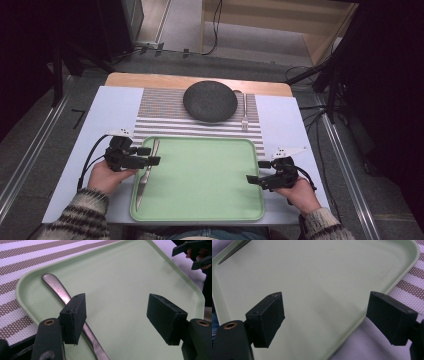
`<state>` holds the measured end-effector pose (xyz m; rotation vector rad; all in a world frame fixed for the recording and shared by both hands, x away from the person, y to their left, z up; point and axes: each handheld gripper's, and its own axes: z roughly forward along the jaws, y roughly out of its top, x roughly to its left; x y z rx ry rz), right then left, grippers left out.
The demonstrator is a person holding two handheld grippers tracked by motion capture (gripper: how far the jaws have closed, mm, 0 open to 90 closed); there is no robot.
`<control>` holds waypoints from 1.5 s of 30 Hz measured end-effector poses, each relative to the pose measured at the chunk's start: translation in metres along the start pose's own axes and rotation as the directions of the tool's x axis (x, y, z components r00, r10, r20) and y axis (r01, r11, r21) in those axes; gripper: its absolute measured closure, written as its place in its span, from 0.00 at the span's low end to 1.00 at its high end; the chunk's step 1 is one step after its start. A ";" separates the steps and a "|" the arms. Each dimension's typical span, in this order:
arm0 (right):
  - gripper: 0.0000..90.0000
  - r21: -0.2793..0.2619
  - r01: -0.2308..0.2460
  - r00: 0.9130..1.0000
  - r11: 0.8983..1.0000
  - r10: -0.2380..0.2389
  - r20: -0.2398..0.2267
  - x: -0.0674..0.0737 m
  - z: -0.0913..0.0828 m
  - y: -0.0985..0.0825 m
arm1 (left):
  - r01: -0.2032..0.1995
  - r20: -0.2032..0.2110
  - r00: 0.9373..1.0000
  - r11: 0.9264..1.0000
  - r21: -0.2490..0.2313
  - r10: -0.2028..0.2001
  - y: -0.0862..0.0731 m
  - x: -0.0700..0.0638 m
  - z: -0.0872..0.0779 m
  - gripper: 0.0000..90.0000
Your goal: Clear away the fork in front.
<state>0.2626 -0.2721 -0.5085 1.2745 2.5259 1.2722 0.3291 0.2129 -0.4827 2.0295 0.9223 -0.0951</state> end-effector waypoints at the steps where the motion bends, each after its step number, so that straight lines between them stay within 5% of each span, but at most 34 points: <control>1: 0.14 -0.002 -0.005 1.000 1.000 0.005 0.000 0.000 0.000 0.000 | -0.003 -0.006 1.000 1.000 -0.005 0.003 0.000 0.000 0.000 0.36; 14: 0.14 -0.032 -0.058 0.998 0.998 0.058 0.015 -0.003 0.000 0.004 | 0.000 -0.019 1.000 1.000 -0.018 0.000 0.001 0.002 0.001 0.36; 29: 0.19 -0.096 -0.110 0.988 0.989 0.119 0.094 -0.017 0.002 0.026 | 0.007 0.001 1.000 0.999 -0.033 -0.007 0.004 0.003 0.004 0.37; 45: 0.19 -0.165 -0.166 0.959 0.972 0.198 0.203 -0.033 0.012 0.057 | 0.010 0.004 1.000 1.000 -0.019 -0.010 0.006 0.002 0.007 0.38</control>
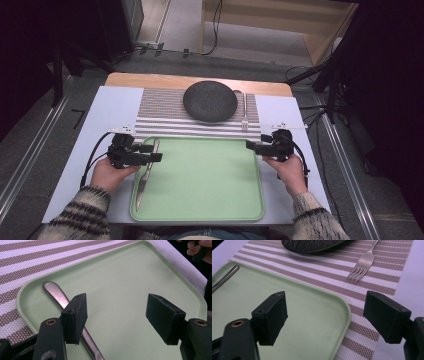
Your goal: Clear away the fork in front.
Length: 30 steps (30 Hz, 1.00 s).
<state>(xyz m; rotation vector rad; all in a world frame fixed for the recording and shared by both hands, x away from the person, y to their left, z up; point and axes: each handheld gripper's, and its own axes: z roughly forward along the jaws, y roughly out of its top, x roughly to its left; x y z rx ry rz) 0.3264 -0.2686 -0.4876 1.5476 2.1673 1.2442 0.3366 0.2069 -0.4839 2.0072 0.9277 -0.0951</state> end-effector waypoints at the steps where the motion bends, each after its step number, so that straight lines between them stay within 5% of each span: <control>1: 0.19 -0.001 0.001 1.000 1.000 -0.001 0.005 -0.001 0.001 0.002 | -0.003 -0.003 1.000 1.000 0.005 0.003 0.000 0.000 0.000 0.38; 8: 0.19 -0.006 -0.014 0.998 1.000 0.015 0.059 -0.006 0.010 0.013 | 0.001 -0.002 1.000 1.000 -0.003 -0.001 0.000 -0.001 -0.001 0.38; 30: 0.20 -0.041 -0.030 0.991 0.999 0.035 0.129 -0.028 0.038 0.057 | 0.000 0.004 1.000 1.000 0.013 0.000 0.000 0.001 0.002 0.38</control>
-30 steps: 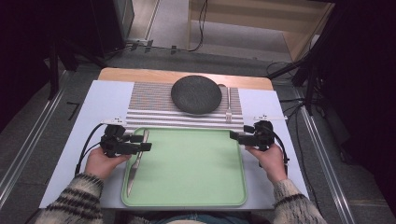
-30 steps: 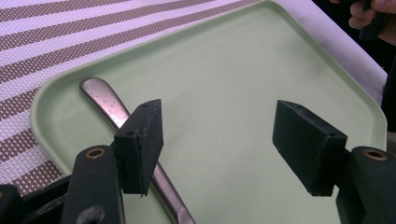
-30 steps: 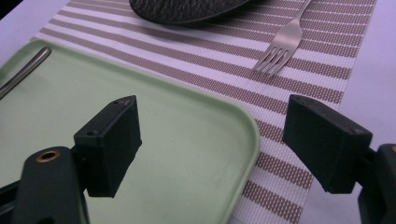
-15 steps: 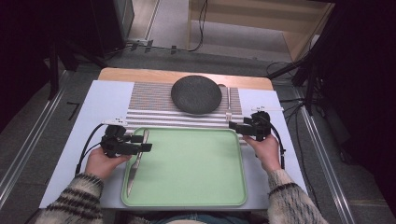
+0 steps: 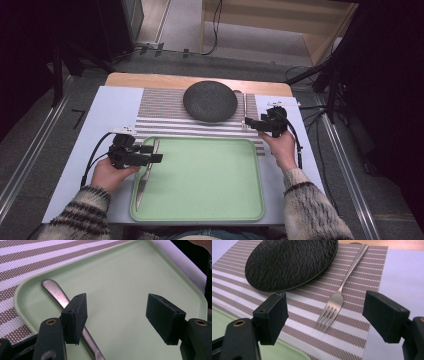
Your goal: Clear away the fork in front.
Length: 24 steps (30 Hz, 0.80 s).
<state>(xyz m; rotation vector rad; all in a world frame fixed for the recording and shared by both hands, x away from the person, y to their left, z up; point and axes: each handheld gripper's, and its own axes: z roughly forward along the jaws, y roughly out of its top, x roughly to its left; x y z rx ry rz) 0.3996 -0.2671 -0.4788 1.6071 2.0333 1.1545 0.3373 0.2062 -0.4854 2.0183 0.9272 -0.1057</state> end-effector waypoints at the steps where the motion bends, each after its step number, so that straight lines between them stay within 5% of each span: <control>1: 0.20 0.001 -0.001 1.000 1.000 0.001 -0.002 0.000 0.002 0.002 | -0.001 -0.001 1.000 1.000 0.001 0.001 0.000 0.000 0.000 0.38; 9: 0.21 0.002 -0.020 1.000 1.000 0.020 0.004 -0.007 0.015 0.017 | 0.000 -0.002 1.000 1.000 0.004 0.000 0.000 0.000 0.002 0.38; 24: 0.24 -0.024 -0.016 0.995 1.000 0.018 0.096 -0.014 0.040 0.044 | 0.005 -0.003 1.000 1.000 0.018 -0.005 -0.001 0.002 0.004 0.38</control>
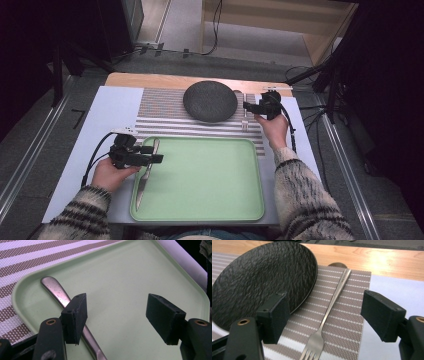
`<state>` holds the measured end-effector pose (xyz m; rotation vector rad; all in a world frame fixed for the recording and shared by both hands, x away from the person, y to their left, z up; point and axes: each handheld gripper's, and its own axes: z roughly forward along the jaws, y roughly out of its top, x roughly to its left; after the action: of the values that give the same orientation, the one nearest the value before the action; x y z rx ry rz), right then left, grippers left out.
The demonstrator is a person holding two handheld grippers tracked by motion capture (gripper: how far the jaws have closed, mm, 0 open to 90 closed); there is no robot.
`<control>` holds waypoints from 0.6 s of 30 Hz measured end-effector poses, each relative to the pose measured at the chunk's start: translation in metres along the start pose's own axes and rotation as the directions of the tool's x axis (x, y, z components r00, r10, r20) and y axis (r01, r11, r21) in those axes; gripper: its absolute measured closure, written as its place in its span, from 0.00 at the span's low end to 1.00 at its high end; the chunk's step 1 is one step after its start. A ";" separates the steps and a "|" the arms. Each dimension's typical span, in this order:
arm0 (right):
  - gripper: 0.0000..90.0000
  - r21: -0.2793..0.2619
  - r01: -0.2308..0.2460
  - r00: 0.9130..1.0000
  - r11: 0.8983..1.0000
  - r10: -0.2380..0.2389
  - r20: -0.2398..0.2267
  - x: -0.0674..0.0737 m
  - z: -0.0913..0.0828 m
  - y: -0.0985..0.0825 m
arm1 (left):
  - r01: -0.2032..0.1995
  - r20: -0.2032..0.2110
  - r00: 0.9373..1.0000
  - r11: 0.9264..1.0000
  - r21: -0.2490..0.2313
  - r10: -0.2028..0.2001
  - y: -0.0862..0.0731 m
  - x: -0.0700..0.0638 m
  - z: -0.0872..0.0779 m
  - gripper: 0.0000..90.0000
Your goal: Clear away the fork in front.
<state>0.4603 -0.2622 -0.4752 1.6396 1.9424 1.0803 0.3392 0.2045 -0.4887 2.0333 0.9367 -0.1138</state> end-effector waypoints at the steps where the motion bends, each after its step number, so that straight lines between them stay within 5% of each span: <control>1: 0.24 0.003 -0.002 1.000 1.000 0.002 0.003 0.000 0.001 0.001 | -0.002 -0.001 1.000 1.000 -0.001 0.002 0.000 0.000 0.000 0.38; 18: 0.28 0.056 -0.053 0.991 0.997 0.046 0.122 -0.002 0.034 0.010 | -0.001 0.007 1.000 1.000 0.005 0.001 0.000 0.000 0.001 0.38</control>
<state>0.4916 -0.2532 -0.4898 1.7512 1.8818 0.9271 0.3393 0.2039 -0.4893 2.0371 0.9318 -0.1223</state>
